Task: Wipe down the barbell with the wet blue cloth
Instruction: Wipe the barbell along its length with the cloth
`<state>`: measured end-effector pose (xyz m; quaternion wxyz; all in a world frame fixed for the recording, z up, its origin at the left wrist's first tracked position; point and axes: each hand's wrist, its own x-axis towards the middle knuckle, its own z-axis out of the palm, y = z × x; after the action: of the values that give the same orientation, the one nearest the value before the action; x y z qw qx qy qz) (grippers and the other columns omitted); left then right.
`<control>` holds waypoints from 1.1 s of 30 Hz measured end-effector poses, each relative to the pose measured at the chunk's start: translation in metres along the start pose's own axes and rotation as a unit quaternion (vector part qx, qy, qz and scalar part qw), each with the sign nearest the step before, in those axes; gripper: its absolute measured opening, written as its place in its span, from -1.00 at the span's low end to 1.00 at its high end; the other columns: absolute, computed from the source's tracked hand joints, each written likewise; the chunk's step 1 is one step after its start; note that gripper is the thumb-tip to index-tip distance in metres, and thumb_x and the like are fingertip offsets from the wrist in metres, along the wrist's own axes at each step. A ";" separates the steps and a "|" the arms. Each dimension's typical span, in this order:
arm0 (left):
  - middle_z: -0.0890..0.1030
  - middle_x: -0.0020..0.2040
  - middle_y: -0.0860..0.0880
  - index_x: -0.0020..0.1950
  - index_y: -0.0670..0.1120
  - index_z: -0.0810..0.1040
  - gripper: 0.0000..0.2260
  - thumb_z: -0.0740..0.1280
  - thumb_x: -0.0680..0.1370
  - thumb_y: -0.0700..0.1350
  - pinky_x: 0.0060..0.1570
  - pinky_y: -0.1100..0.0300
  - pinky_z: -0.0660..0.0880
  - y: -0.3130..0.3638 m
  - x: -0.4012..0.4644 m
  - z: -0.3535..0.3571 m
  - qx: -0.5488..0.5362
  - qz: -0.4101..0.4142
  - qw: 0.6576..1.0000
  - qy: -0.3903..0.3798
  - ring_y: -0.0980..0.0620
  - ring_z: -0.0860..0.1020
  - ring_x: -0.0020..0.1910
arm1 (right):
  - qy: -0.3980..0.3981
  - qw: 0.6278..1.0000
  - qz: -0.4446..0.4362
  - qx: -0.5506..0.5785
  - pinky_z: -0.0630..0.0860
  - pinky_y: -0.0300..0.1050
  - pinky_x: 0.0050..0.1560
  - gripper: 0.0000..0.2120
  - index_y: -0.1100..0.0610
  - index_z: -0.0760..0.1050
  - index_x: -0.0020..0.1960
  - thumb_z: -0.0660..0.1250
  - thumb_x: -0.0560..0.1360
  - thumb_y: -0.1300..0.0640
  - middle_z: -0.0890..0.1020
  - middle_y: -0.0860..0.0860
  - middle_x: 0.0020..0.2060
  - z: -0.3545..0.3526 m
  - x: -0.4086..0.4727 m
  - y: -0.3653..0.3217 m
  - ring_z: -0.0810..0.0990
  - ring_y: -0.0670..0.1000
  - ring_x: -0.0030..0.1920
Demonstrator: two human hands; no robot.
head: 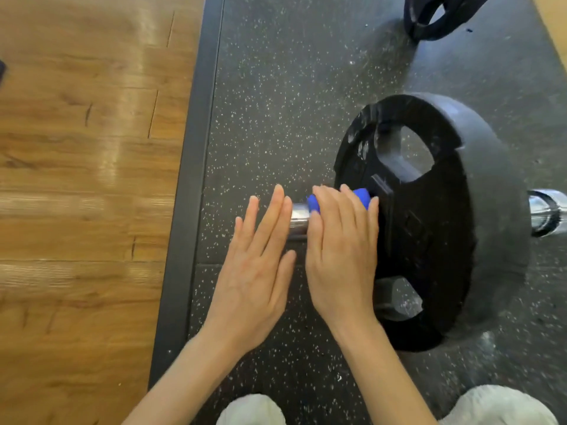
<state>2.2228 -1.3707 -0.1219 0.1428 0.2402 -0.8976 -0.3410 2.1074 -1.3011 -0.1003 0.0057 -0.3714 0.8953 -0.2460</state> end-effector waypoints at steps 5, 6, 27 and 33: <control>-0.02 0.68 0.07 0.67 -0.03 -0.01 -0.50 -0.03 0.72 -0.04 0.59 0.00 -0.13 0.000 0.003 -0.003 0.007 -0.012 1.000 0.001 0.01 -0.13 0.65 | 0.005 0.998 -0.021 0.063 -0.04 0.01 0.62 -0.60 0.17 0.39 0.48 0.06 0.70 0.11 0.47 0.03 0.43 -0.003 -0.017 0.011 0.28 0.03 0.54; 0.00 0.68 0.08 0.67 -0.03 0.01 -0.50 -0.03 0.72 -0.04 0.59 0.00 -0.12 0.003 0.003 -0.002 0.000 -0.022 1.000 0.005 0.01 -0.12 0.65 | 0.010 0.998 -0.020 0.067 -0.02 0.02 0.61 -0.63 0.18 0.42 0.45 0.08 0.69 0.11 0.49 0.04 0.40 -0.004 -0.016 0.011 0.31 0.04 0.51; 0.03 0.67 0.10 0.67 0.04 -0.03 -0.45 0.04 0.69 -0.16 0.60 0.01 -0.17 0.016 -0.052 0.021 -0.022 -0.011 0.999 0.048 -0.09 -0.06 0.65 | -0.300 0.942 0.070 -0.135 0.32 0.06 0.24 -0.79 0.00 0.30 -0.15 0.04 0.63 0.17 0.50 -0.04 -0.11 -0.044 0.004 -0.031 0.50 0.11 0.07; 0.02 0.67 0.08 0.68 0.00 -0.02 -0.48 0.03 0.72 -0.11 0.61 0.00 -0.16 0.017 -0.064 0.024 -0.014 0.000 0.999 0.050 -0.11 -0.05 0.65 | -0.342 0.917 0.100 -0.181 0.36 0.09 0.24 -0.73 0.07 0.40 -0.17 0.01 0.63 0.16 0.54 0.01 -0.15 -0.053 0.004 -0.031 0.53 0.13 0.00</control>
<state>2.2608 -1.3130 -0.1335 0.1907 0.2544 -0.8847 -0.3410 2.1150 -1.2990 -0.0396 0.2683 -0.3365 0.9004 0.0639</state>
